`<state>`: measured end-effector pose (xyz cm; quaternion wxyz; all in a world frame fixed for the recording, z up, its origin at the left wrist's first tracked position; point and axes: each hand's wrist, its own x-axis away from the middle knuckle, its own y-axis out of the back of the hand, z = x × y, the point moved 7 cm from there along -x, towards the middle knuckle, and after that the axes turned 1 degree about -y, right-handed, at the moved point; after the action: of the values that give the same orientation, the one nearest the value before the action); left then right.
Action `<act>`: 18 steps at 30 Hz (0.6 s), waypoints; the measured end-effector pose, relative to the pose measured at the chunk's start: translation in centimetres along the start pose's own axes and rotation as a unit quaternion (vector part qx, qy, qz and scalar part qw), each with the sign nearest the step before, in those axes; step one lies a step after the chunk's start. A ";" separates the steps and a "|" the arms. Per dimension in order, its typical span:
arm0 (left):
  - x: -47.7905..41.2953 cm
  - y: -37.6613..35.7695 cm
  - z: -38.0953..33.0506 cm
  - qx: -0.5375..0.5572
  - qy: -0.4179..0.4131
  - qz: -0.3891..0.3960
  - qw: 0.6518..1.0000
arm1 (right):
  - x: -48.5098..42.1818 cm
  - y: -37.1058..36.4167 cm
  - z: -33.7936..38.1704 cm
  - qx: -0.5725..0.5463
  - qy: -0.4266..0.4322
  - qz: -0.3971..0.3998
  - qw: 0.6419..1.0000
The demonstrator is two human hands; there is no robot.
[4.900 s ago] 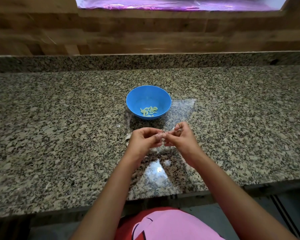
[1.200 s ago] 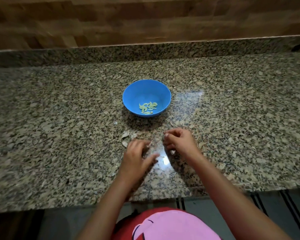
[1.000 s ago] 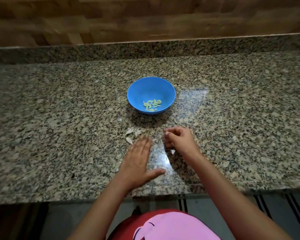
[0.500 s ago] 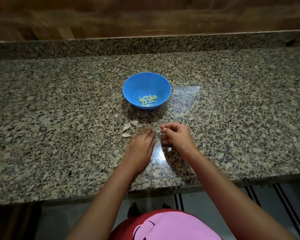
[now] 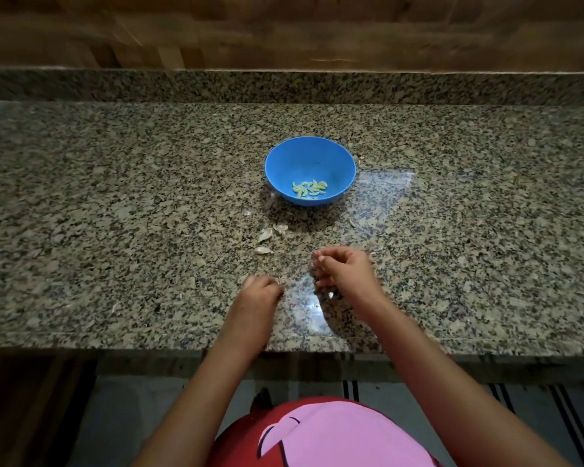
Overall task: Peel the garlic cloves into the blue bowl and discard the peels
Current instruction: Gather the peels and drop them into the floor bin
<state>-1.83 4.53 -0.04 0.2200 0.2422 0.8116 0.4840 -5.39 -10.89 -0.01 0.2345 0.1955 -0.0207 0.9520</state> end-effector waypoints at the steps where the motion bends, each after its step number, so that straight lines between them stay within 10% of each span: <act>1: -0.1 0.1 -0.1 0.004 0.009 0.001 1.000 | 0.0 -0.1 0.0 0.000 -0.002 0.004 1.000; 10: -0.6 1.3 0.7 0.164 0.183 -0.034 0.969 | 0.5 -2.0 -0.2 -0.050 -0.058 0.051 0.996; 18: 6.3 5.1 5.6 0.602 0.365 -0.220 0.675 | 3.0 -10.0 0.3 -0.083 -0.093 0.129 0.984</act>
<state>-2.57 14.28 1.25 -0.1871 -0.0589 0.9730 -0.1219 -3.17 -0.77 0.86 0.1219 0.2583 -0.1468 0.9470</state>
